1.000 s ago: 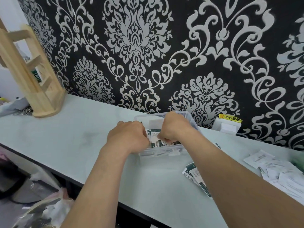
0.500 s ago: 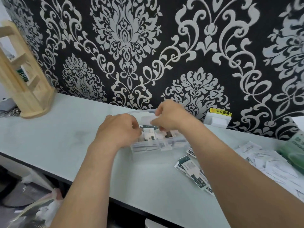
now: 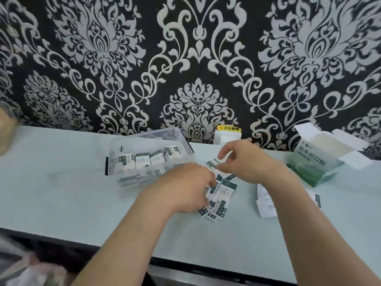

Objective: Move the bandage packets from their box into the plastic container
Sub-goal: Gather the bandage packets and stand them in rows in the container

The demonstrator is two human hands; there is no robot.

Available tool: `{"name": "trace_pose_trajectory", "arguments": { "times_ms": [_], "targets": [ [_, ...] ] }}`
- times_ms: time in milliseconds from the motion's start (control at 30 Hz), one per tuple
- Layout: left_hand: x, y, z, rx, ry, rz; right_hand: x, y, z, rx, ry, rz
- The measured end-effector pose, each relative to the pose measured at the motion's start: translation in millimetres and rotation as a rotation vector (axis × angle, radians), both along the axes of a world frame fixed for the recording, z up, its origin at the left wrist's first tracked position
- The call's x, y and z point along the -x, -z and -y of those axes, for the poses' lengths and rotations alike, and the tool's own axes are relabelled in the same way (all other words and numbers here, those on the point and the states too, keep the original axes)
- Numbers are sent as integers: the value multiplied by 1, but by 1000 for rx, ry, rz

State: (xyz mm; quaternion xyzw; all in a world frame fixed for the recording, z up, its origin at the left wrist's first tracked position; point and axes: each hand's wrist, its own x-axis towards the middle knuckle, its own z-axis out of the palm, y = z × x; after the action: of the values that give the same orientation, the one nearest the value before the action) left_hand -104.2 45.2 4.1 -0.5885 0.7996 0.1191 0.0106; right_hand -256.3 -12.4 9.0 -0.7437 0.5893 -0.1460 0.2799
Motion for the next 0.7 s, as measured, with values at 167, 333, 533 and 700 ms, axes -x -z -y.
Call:
{"name": "trace_pose_trajectory", "arguments": {
  "times_ms": [167, 333, 533, 700],
  "targets": [
    [17, 20, 4, 13, -110, 61, 11, 21, -3, -101, -97, -204],
    [29, 31, 8, -58, -203, -64, 6, 29, -2, -148, -155, -215],
    [37, 37, 19, -90, -277, -237, 18, 23, 3, -151, -140, -94],
    [33, 36, 26, -95, -388, -548, 36, 16, 10, -168, -78, 124]
  ]
}}
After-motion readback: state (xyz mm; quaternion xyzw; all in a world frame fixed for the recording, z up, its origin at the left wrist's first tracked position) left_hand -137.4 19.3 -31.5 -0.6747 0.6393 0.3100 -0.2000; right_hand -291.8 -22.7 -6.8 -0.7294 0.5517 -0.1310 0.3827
